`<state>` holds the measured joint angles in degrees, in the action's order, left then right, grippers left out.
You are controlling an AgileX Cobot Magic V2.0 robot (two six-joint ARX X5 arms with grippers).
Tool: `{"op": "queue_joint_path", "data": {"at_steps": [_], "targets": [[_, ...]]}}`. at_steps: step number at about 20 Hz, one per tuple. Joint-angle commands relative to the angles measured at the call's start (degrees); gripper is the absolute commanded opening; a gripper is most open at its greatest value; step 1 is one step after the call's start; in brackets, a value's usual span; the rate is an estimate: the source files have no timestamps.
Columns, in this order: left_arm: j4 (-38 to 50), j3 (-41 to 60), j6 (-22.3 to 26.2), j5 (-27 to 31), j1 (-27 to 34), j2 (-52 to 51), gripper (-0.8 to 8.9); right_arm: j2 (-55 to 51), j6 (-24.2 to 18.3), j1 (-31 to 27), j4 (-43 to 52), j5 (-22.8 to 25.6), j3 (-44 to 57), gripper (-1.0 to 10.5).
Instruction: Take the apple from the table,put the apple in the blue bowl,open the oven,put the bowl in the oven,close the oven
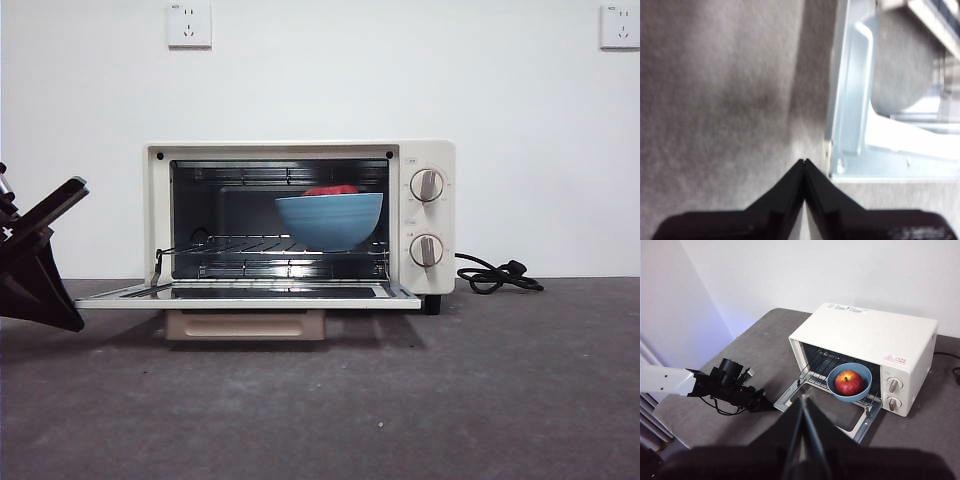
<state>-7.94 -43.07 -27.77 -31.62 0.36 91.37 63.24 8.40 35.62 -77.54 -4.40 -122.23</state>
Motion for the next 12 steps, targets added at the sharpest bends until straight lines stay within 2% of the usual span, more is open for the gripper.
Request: {"op": "queue_joint_path", "data": {"at_steps": [1, 7, 12], "targets": [[1.9, 0.3, -3.0, 0.0, -0.4, -0.2, -0.08, -0.2, 0.6, 0.1, -1.4, -0.1, 0.4, -0.1], [2.3, 0.3, -3.8, 1.0, -0.4, -0.2, -0.08, -0.2, 0.6, 0.1, -1.4, -0.1, 0.4, -0.1], [3.8, 0.3, -4.7, -2.1, -0.5, -0.2, -0.08, -0.2, 0.6, 0.0, -1.4, -0.1, 0.4, -0.1]]}}
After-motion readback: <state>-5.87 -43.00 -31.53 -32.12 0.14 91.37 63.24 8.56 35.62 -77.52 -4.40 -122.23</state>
